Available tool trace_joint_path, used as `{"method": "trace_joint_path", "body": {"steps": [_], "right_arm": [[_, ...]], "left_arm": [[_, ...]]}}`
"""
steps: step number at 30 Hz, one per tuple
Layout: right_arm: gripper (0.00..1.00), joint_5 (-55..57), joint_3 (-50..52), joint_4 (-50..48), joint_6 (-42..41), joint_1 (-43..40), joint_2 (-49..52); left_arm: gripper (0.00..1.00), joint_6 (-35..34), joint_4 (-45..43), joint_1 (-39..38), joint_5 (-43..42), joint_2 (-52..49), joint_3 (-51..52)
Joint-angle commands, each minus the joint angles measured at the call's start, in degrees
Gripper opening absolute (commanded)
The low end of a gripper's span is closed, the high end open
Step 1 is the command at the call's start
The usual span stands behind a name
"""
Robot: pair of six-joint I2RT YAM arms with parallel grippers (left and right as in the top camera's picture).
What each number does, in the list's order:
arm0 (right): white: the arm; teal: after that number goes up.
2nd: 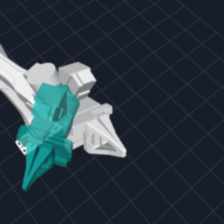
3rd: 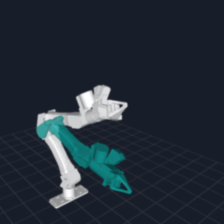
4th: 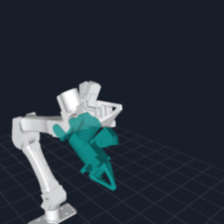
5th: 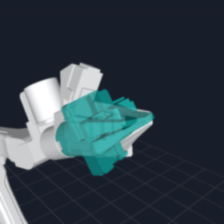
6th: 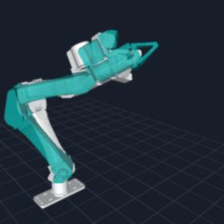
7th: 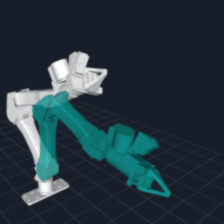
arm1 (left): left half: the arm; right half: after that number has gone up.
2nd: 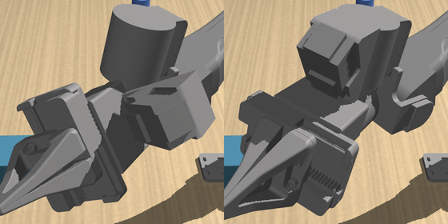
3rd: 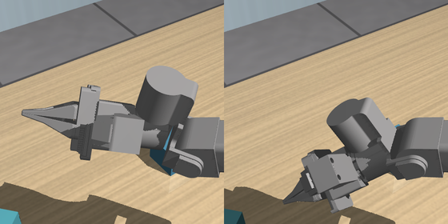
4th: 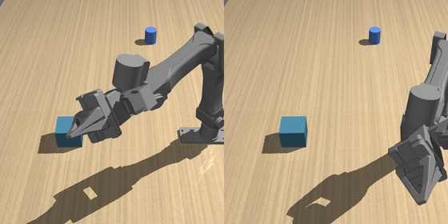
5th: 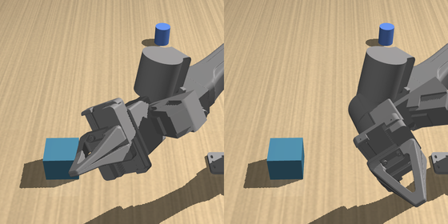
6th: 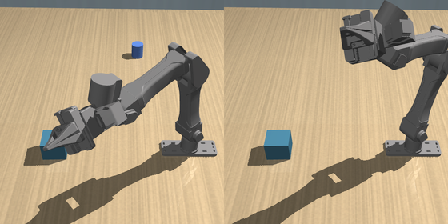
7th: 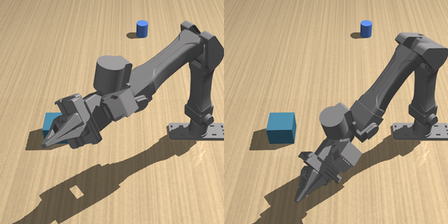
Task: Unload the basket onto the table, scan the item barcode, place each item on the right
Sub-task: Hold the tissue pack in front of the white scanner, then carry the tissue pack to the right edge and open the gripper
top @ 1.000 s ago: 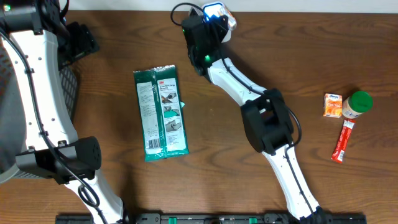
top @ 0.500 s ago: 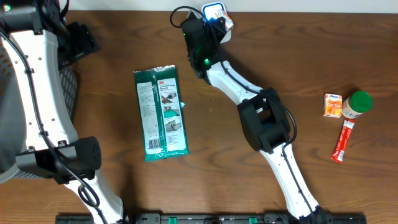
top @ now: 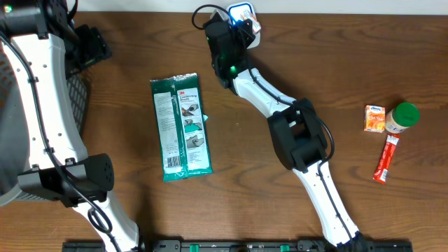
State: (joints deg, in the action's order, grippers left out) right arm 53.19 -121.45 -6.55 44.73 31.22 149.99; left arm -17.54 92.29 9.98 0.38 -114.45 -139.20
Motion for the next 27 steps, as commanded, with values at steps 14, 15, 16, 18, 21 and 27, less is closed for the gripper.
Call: {"method": "trace_joint_path", "body": {"steps": [14, 15, 16, 18, 21, 27], "right_arm": [[0.01, 6.4, -0.8, 3.7, -7.3, -0.2, -11.0], [0.01, 6.2, -0.8, 6.3, -9.3, 0.0, -12.8], [0.01, 5.3, -0.8, 9.8, -12.0, 0.2, -14.7], [0.01, 1.6, -0.8, 18.2, -18.2, 0.4, -19.1], [0.01, -8.7, -0.8, 33.0, -29.5, 0.5, -26.7], [0.01, -24.9, -0.8, 57.8, -45.2, -0.7, -40.6]], "left_arm": [[0.82, 0.8, 3.2, 0.2, 0.7, -0.4, -0.2], [0.82, 0.8, 3.2, 0.2, 0.7, -0.4, -0.2], [0.82, 0.8, 3.2, 0.2, 0.7, -0.4, -0.2], [0.82, 0.8, 3.2, 0.2, 0.7, -0.4, -0.2], [0.82, 0.8, 3.2, 0.2, 0.7, -0.4, -0.2], [0.82, 0.8, 3.2, 0.2, 0.7, -0.4, -0.2]]}}
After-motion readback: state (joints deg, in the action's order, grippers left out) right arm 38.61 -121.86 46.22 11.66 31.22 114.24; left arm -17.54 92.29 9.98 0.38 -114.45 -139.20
